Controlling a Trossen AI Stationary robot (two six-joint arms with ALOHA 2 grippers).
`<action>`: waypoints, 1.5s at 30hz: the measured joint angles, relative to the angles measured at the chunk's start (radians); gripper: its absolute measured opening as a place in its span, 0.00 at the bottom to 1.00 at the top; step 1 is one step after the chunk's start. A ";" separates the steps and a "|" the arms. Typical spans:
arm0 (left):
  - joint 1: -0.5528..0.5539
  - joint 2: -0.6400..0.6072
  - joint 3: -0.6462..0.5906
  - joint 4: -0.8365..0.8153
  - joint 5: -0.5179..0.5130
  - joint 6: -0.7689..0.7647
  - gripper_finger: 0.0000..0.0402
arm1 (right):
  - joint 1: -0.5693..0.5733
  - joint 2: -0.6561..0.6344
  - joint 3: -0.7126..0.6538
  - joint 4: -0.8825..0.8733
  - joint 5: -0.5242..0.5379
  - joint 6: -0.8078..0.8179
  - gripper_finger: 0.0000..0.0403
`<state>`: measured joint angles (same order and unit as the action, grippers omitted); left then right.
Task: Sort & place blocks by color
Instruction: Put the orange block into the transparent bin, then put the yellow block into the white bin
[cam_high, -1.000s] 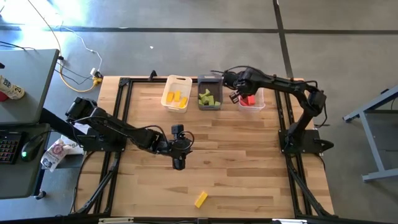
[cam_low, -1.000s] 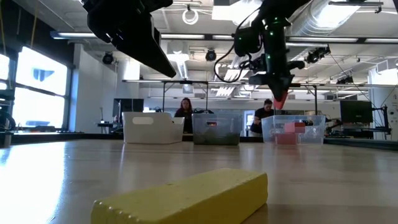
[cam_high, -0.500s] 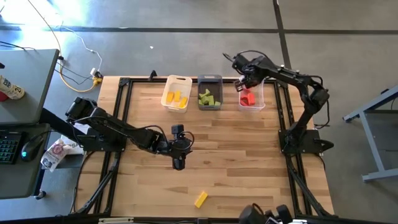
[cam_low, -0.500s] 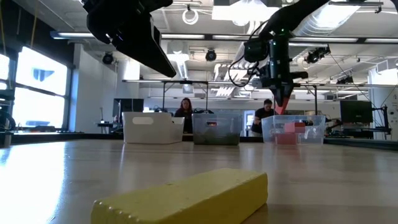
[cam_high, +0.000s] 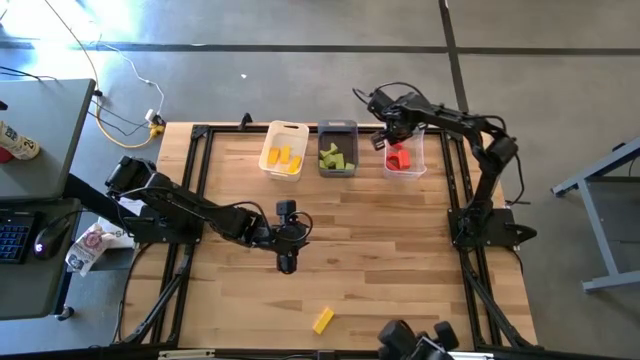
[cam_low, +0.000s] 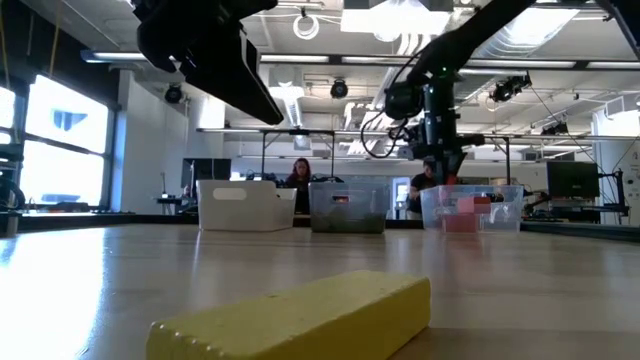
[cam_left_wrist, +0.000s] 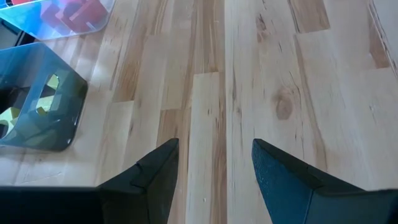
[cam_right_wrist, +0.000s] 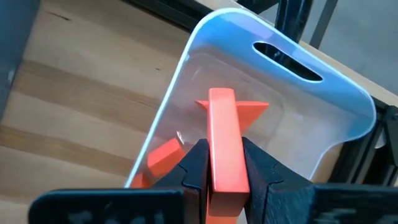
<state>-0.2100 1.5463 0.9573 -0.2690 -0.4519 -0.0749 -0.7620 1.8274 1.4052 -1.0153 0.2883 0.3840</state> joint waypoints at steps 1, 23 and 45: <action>0.000 0.000 0.000 -0.003 0.000 0.000 0.47 | -0.003 0.003 0.000 0.005 -0.001 0.001 0.11; 0.000 0.000 0.000 -0.038 -0.007 -0.038 0.47 | -0.016 0.046 0.025 -0.027 0.044 -0.056 0.36; -0.050 -0.150 -0.001 -0.262 -0.070 -0.226 0.47 | 0.318 -0.134 0.148 -0.234 0.024 0.058 0.37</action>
<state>-0.2595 1.3964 0.9566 -0.5310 -0.5215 -0.3011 -0.4442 1.6932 1.5532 -1.2491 0.3120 0.4419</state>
